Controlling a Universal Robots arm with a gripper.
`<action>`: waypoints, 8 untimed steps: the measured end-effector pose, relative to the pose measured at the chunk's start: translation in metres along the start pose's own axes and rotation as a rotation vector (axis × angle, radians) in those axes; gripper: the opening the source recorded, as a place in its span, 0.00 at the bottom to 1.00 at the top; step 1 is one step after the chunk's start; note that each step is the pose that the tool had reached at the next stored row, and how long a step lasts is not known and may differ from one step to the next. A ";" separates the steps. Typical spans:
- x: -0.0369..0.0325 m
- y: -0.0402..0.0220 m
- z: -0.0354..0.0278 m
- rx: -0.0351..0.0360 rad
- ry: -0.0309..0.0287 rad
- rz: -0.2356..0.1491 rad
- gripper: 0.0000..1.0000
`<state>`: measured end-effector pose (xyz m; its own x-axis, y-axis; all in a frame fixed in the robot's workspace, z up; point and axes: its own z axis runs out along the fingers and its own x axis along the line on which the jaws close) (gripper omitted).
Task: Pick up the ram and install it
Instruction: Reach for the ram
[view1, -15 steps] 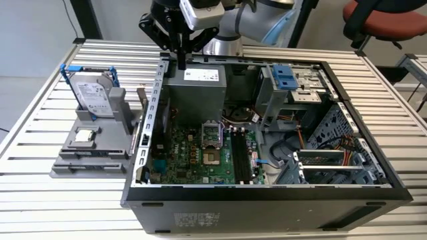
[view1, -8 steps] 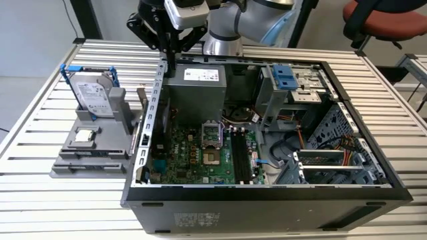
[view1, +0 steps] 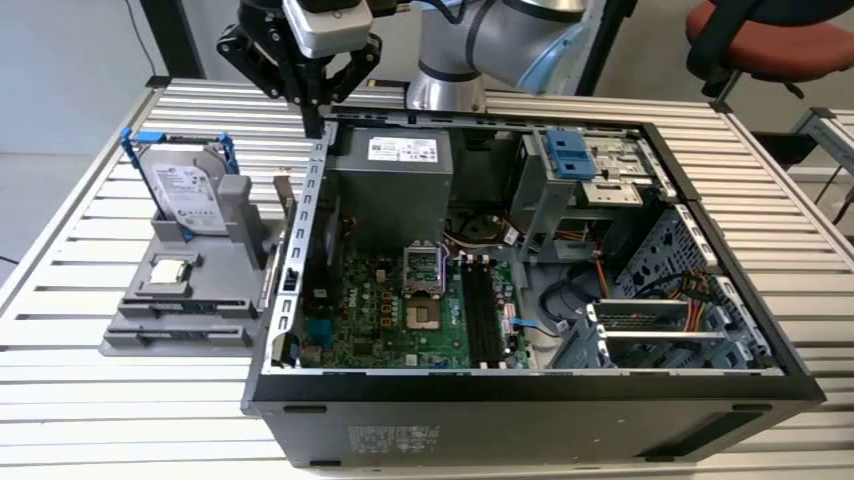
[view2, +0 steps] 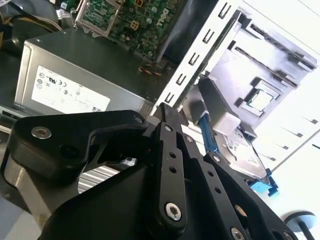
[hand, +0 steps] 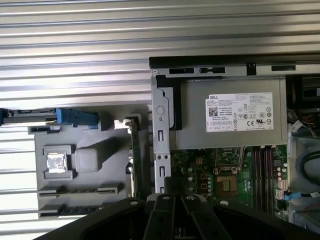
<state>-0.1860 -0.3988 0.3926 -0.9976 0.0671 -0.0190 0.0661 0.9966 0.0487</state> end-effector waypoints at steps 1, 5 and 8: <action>0.0017 -0.0001 0.0000 0.0000 0.0000 0.000 0.00; 0.0084 -0.0005 -0.0002 0.0000 0.0001 -0.001 0.00; 0.0152 -0.0010 -0.0003 -0.0001 0.0001 -0.002 0.00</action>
<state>-0.2013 -0.3988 0.3926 -0.9977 0.0653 -0.0190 0.0643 0.9967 0.0488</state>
